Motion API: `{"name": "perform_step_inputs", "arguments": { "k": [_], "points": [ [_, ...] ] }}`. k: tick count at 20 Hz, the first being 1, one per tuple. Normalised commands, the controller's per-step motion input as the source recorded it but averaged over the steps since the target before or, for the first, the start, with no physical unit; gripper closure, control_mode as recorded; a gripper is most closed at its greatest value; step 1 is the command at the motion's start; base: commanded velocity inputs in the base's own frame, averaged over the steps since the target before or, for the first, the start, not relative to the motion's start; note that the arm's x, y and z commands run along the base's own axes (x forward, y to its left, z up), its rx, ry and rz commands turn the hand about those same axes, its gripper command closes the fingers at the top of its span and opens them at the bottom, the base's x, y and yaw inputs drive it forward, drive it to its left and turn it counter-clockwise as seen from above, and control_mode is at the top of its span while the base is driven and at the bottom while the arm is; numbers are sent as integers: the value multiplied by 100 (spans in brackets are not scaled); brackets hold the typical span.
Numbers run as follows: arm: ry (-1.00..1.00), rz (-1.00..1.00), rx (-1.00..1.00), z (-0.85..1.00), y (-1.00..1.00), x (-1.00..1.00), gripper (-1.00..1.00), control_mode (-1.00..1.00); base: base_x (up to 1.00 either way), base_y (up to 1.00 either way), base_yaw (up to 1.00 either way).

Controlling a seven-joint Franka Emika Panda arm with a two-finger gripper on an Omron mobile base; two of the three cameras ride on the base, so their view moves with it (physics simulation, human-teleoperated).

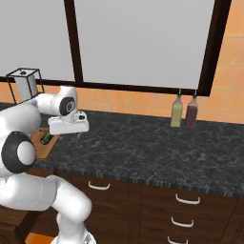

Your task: Place the appropriate cutting tool for cutting the cucumber skin on the cutting board.

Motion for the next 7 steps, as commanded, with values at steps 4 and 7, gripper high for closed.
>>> {"name": "perform_step_inputs", "arguments": {
  "k": [4, 7],
  "points": [
    [-1, -8, 16, 0, -100, -12, -100, -100, 0, 0, 0],
    [-3, -7, 12, 0, -100, -10, -100, -100, 0, 0, 0]
  ]
}}
